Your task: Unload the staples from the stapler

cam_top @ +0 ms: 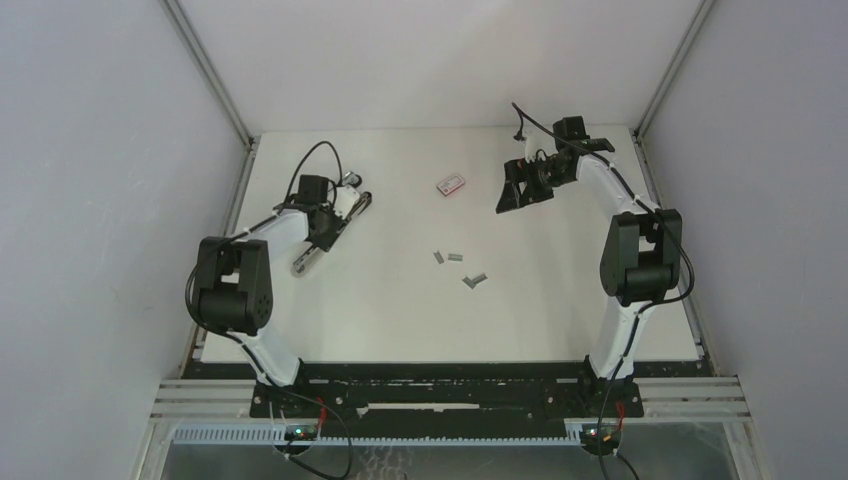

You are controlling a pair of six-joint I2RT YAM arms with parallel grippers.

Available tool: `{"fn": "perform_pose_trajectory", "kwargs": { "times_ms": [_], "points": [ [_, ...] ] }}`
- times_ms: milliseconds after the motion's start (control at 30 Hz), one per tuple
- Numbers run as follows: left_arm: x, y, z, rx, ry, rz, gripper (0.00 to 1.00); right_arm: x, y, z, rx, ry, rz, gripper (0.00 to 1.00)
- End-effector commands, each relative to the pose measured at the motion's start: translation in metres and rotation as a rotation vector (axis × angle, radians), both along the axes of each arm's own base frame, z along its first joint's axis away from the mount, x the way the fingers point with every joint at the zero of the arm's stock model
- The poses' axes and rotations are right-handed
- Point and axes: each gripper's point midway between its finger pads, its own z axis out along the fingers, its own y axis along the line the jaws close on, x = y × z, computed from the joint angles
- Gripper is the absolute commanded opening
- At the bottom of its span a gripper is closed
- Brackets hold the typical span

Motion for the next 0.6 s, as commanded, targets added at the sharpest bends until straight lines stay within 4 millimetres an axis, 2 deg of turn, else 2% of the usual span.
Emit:
{"fn": "perform_pose_trajectory", "kwargs": {
  "times_ms": [0, 167, 267, 367, 567],
  "points": [
    [0.02, 0.006, 0.02, 0.02, -0.074, 0.013, 0.53, 0.003, -0.001, 0.024, 0.019, -0.074, -0.005, 0.84],
    [0.025, 0.006, 0.037, 0.02, -0.118, 0.018, 0.66, 0.004, -0.004, 0.023, 0.011, -0.075, -0.014, 0.85],
    [0.027, 0.005, 0.057, 0.004, -0.165, 0.018, 0.7, 0.005, -0.008, 0.021, -0.007, -0.079, -0.028, 0.99],
    [0.025, -0.002, 0.08, -0.036, -0.203, 0.004, 0.73, 0.008, -0.011, 0.018, -0.026, -0.086, -0.044, 1.0],
    [0.01, -0.013, 0.128, -0.123, -0.306, -0.008, 0.87, 0.014, -0.02, 0.008, -0.08, -0.089, -0.087, 1.0]
  ]
}}
